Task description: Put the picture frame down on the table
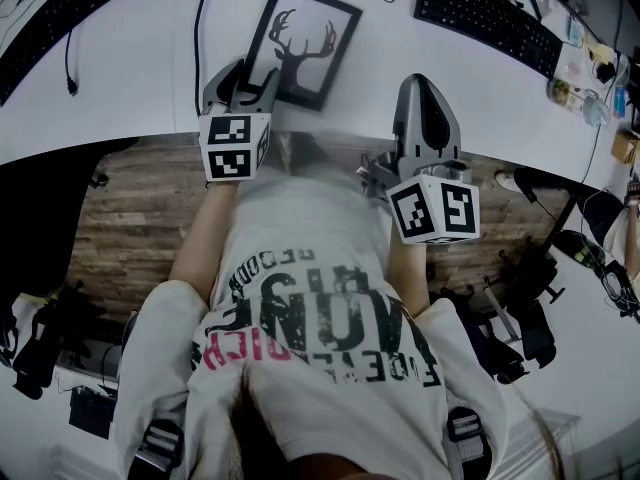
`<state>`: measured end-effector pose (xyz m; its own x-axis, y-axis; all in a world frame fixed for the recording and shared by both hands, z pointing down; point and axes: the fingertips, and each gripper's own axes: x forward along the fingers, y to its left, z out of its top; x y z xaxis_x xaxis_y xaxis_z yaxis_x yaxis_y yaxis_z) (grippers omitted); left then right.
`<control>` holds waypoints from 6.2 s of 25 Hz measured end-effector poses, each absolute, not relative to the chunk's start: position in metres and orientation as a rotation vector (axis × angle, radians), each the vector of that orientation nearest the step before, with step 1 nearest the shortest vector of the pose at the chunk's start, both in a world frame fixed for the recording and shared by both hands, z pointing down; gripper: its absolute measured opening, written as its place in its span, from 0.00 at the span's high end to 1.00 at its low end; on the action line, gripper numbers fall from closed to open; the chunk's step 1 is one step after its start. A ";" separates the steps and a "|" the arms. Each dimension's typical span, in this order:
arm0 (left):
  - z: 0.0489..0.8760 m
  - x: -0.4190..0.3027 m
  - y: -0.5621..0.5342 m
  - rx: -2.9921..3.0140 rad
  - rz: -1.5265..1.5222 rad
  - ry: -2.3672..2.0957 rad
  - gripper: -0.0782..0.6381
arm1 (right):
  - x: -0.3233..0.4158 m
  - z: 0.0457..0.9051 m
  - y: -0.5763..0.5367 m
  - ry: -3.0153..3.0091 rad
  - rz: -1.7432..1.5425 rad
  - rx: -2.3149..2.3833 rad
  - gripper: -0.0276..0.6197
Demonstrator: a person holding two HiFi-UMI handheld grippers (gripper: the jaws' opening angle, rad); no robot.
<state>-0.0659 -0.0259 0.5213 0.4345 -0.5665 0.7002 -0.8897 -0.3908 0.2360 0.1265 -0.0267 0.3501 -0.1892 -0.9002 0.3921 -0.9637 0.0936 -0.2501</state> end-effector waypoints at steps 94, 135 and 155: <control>0.224 -0.015 -0.050 2.666 0.058 -1.291 0.89 | 0.126 0.230 0.013 -2.355 0.397 2.033 0.96; 0.229 -0.010 -0.058 2.653 0.047 -1.266 0.89 | 0.135 0.233 0.006 -2.324 0.396 2.046 0.96; 0.229 -0.008 -0.055 2.648 0.044 -1.266 0.89 | 0.145 0.231 0.010 -2.310 0.391 2.068 0.96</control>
